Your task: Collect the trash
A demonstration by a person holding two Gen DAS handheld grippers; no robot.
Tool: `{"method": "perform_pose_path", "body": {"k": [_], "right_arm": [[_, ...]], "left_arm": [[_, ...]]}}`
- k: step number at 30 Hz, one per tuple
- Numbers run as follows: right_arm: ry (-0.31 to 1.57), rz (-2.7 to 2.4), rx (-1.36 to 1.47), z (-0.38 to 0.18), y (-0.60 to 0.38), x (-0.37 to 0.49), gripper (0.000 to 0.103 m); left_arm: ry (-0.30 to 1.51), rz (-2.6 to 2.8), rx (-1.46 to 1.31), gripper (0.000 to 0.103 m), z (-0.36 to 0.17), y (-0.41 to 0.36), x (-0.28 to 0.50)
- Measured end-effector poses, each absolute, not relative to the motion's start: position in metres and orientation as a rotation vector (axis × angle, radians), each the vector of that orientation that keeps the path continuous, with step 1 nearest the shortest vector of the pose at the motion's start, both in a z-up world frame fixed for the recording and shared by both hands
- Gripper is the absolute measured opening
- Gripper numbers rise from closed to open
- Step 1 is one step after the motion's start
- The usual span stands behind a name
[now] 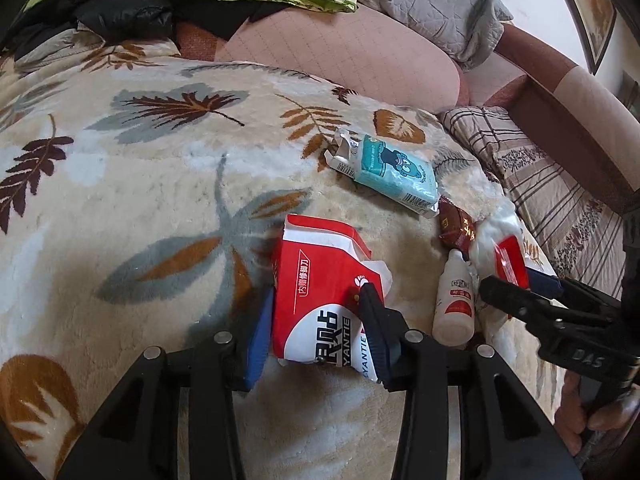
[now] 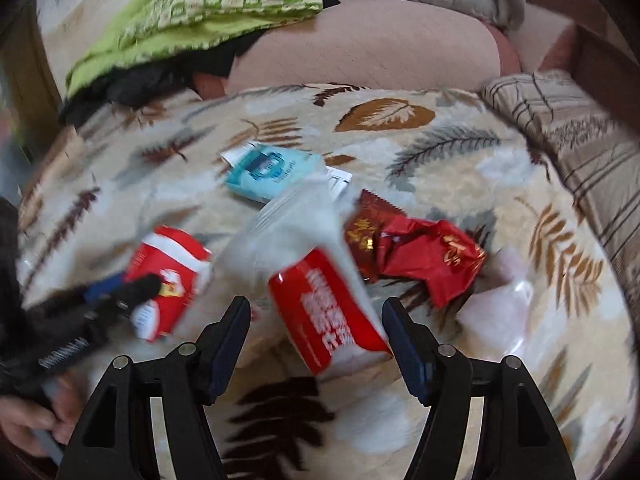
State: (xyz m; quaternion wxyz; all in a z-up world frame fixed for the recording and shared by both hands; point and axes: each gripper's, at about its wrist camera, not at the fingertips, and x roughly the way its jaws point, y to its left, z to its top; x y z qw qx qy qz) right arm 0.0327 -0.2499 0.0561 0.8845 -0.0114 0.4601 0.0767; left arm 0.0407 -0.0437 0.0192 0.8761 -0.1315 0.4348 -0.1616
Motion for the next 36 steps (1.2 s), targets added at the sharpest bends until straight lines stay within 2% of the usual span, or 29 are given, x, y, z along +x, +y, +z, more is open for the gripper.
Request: {"method": "perform_pose_path", "body": {"k": [3, 4, 5, 6, 13, 20, 28, 29, 31, 36], "right_arm": [[0.981, 0.123, -0.01, 0.046, -0.263, 0.037, 0.071], [0.981, 0.108, 0.019, 0.042, -0.27, 0.037, 0.065], [0.975, 0.09, 0.035, 0.04, -0.274, 0.035, 0.053], [0.967, 0.052, 0.06, 0.037, -0.279, 0.033, 0.05], [0.847, -0.027, 0.321, 0.043, -0.291, -0.009, 0.048], [0.776, -0.033, 0.321, 0.057, -0.266, -0.034, 0.048], [0.765, -0.047, 0.28, 0.059, -0.262, -0.043, 0.048], [0.761, -0.048, 0.283, 0.062, -0.262, -0.047, 0.048], [0.755, -0.063, 0.288, 0.066, -0.262, -0.054, 0.048], [0.726, -0.091, 0.326, 0.08, -0.262, -0.077, 0.048]], "left_arm": [[0.907, -0.334, -0.273, 0.041, 0.019, -0.045, 0.042], [0.906, -0.334, -0.272, 0.041, 0.019, -0.045, 0.042], [0.905, -0.333, -0.27, 0.041, 0.019, -0.046, 0.043], [0.904, -0.332, -0.269, 0.041, 0.019, -0.046, 0.044], [0.849, -0.346, -0.247, 0.034, 0.028, -0.052, 0.039], [0.833, -0.364, -0.192, 0.033, 0.031, -0.063, 0.037], [0.891, -0.358, -0.192, 0.045, 0.019, -0.067, 0.045], [0.883, -0.358, -0.193, 0.043, 0.02, -0.067, 0.044], [0.862, -0.38, -0.206, 0.033, 0.023, -0.066, 0.041], [0.787, -0.388, -0.212, 0.03, 0.037, -0.061, 0.024]]}}
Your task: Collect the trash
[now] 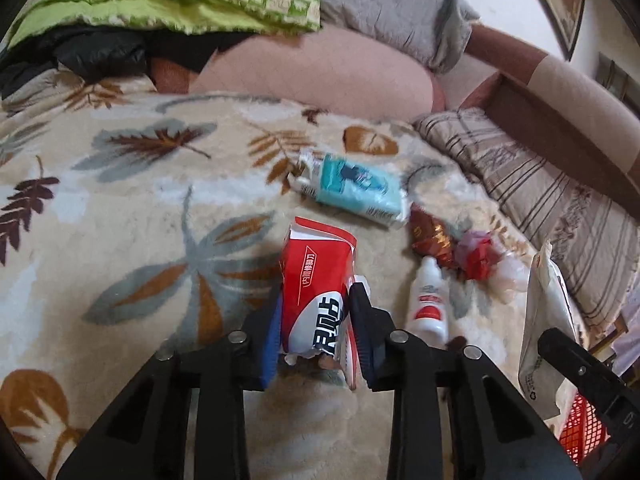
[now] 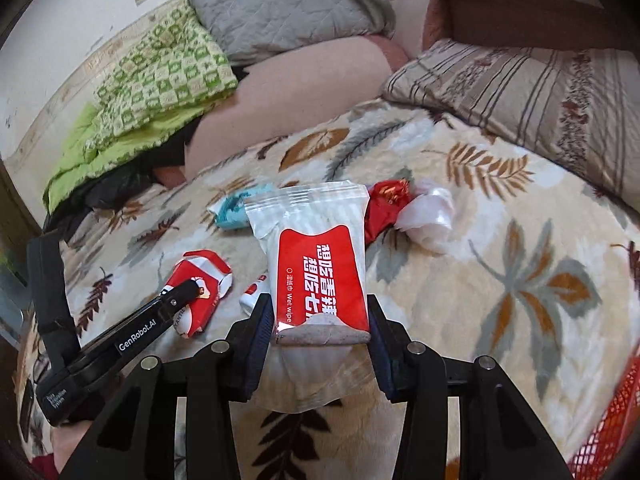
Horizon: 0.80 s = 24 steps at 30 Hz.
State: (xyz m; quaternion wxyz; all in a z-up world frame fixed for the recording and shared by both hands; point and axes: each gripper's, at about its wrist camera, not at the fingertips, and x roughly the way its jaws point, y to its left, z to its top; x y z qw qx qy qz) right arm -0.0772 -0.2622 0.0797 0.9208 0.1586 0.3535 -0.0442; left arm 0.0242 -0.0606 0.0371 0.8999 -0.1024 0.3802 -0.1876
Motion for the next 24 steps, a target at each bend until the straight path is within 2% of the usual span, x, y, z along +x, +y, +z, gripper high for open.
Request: {"method": "perform_pose_path", "body": {"k": [24], "right_arm": [[0.715, -0.093, 0.286, 0.108, -0.25, -0.158, 0.048]], "left_arm": [[0.582, -0.379, -0.053, 0.03, 0.115, -0.047, -0.134]]}}
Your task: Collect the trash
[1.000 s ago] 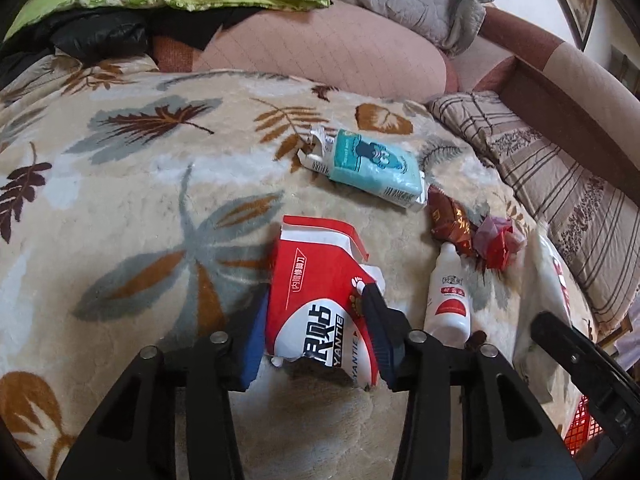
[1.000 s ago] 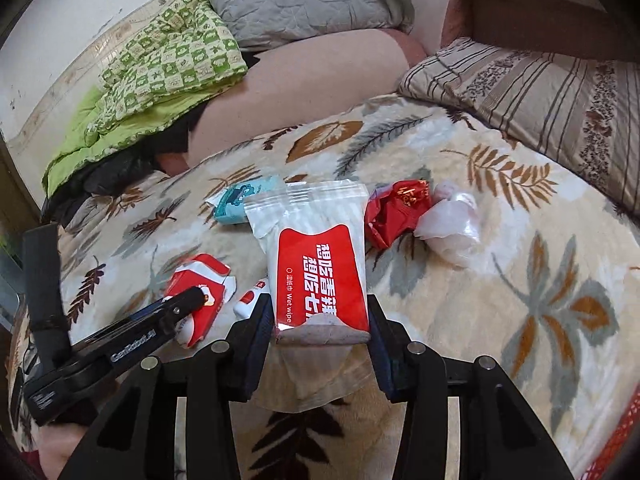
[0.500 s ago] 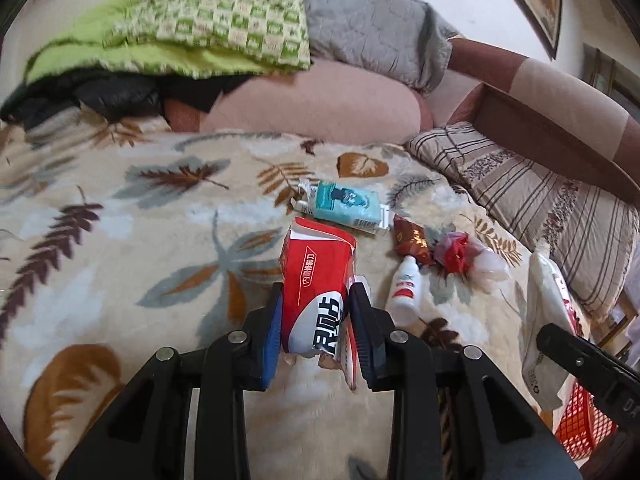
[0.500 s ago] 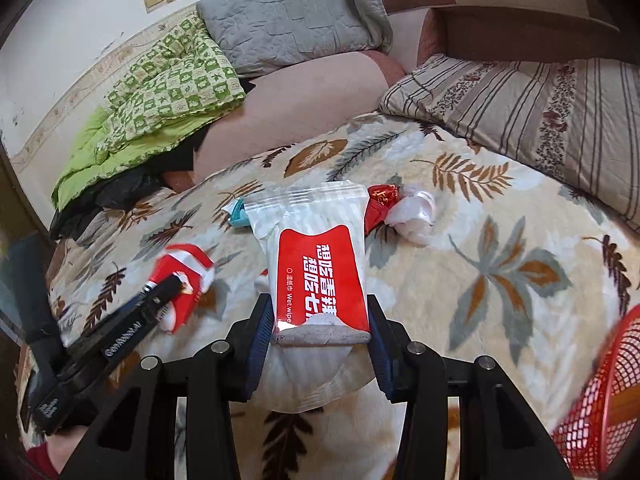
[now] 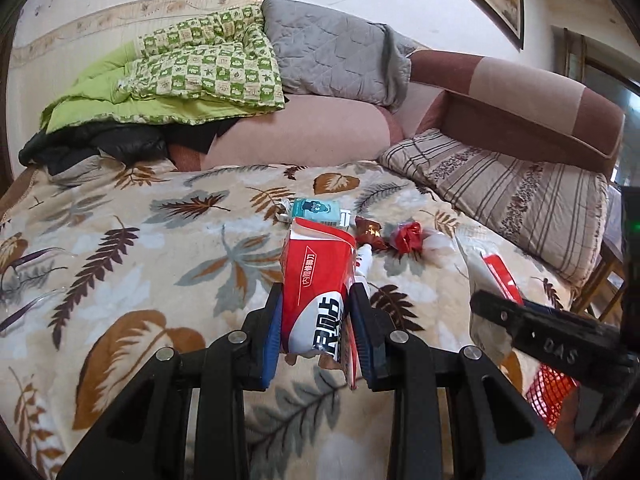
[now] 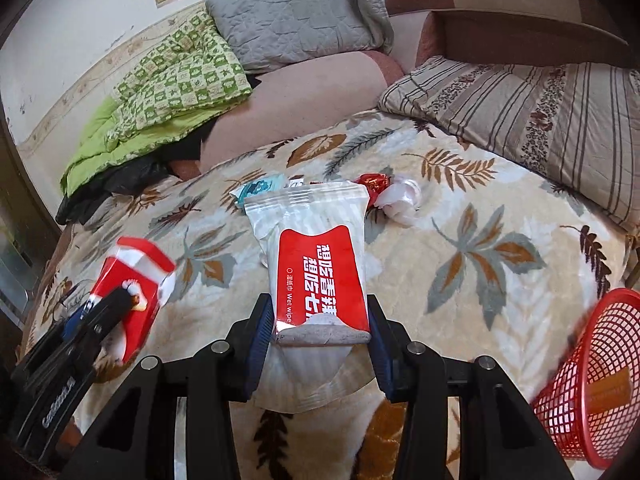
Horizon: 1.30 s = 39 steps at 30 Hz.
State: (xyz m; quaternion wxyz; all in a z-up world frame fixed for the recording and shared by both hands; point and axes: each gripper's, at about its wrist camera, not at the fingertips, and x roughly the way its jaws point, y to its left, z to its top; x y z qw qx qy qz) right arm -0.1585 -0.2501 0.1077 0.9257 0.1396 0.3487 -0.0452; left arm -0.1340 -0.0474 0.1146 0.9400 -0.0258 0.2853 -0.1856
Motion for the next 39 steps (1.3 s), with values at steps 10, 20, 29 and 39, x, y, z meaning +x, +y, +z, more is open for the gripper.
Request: {"method": "perform_pose_path", "body": {"k": [10, 20, 29, 39], "right_arm": [[0.698, -0.063, 0.231, 0.114, -0.234, -0.167, 0.048], [0.735, -0.039, 0.286, 0.094, -0.248, -0.151, 0.048], [0.734, -0.026, 0.298, 0.094, -0.257, -0.151, 0.048], [0.784, -0.064, 0.343, 0.076, -0.272, -0.132, 0.048]], "left_arm": [[0.6, -0.372, -0.1, 0.03, 0.123, -0.032, -0.143], [0.606, -0.368, -0.058, 0.031, 0.104, -0.046, -0.129], [0.642, -0.405, -0.065, 0.031, 0.085, -0.063, -0.104], [0.686, -0.406, -0.075, 0.031, 0.074, -0.069, -0.087]]}}
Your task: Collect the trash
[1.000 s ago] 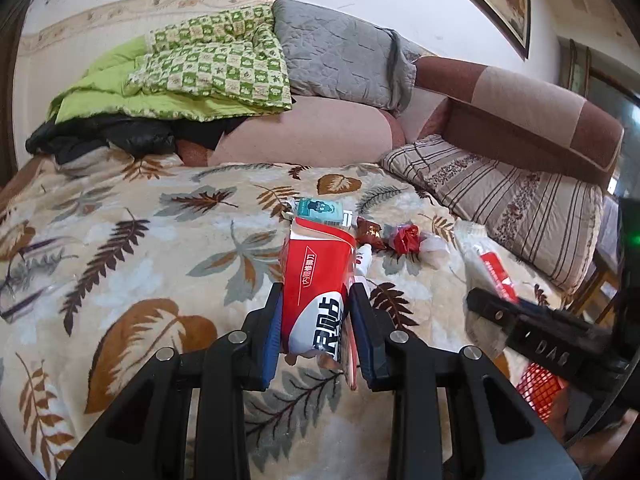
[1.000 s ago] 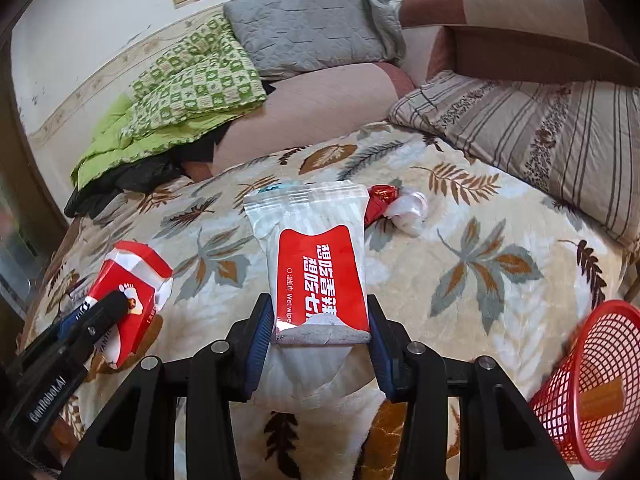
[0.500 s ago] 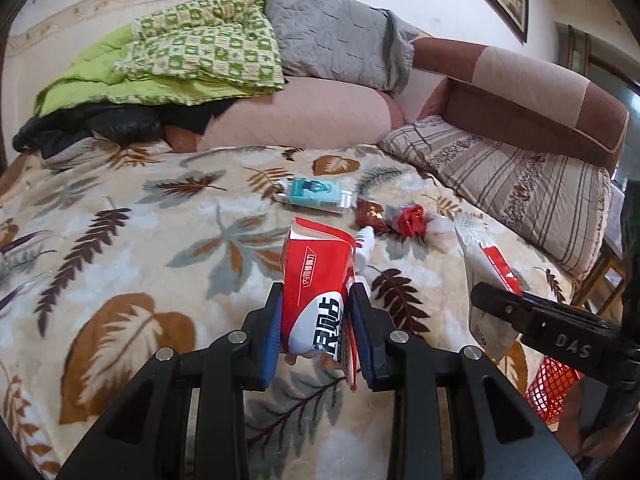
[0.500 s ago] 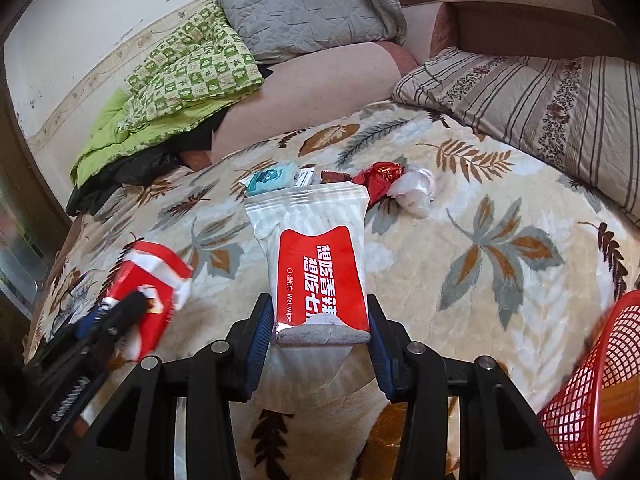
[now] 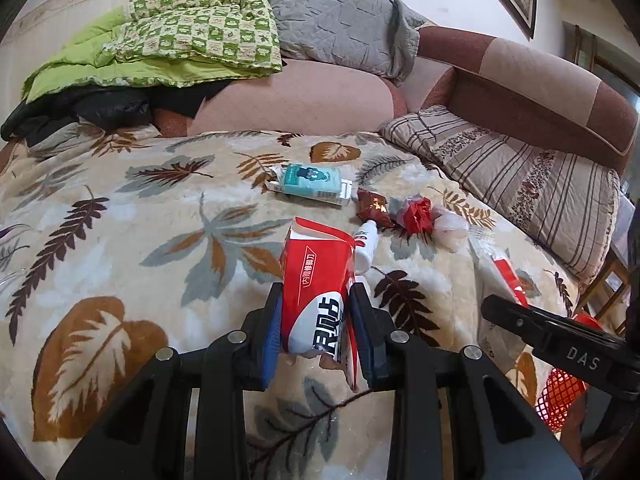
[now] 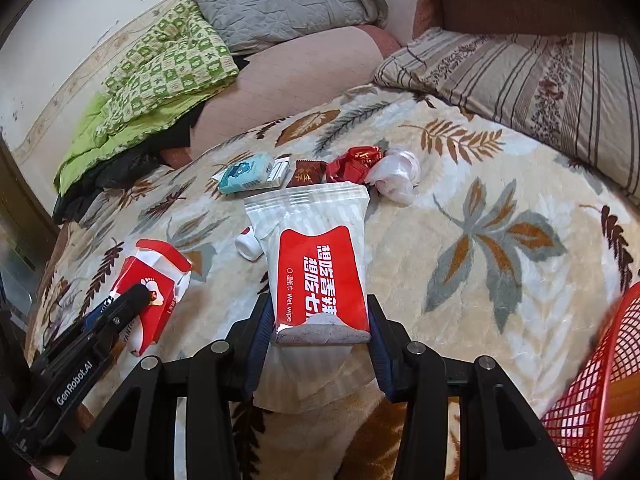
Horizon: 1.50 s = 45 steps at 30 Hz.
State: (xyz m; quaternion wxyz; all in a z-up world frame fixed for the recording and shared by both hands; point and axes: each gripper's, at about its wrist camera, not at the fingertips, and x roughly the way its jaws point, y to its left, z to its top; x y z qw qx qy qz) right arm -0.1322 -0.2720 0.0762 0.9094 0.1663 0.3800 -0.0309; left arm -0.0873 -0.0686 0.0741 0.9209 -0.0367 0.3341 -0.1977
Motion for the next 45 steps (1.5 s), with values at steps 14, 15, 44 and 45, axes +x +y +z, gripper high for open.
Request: {"method": "perform_pose_path", "body": {"k": [14, 15, 44, 45], "right_arm": [[0.757, -0.056, 0.352, 0.08, -0.272, -0.138, 0.048], [0.754, -0.055, 0.356, 0.08, -0.273, -0.139, 0.048], [0.764, 0.005, 0.365, 0.076, -0.262, -0.133, 0.048], [0.765, 0.005, 0.363, 0.076, -0.262, -0.133, 0.048]], "left_arm": [[0.7, -0.425, -0.127, 0.031, 0.076, -0.054, -0.091], [0.699, -0.427, -0.13, 0.031, 0.076, -0.053, -0.091], [0.627, -0.353, 0.024, 0.031, 0.074, -0.06, -0.103], [0.628, -0.351, 0.024, 0.031, 0.074, -0.059, -0.103]]}}
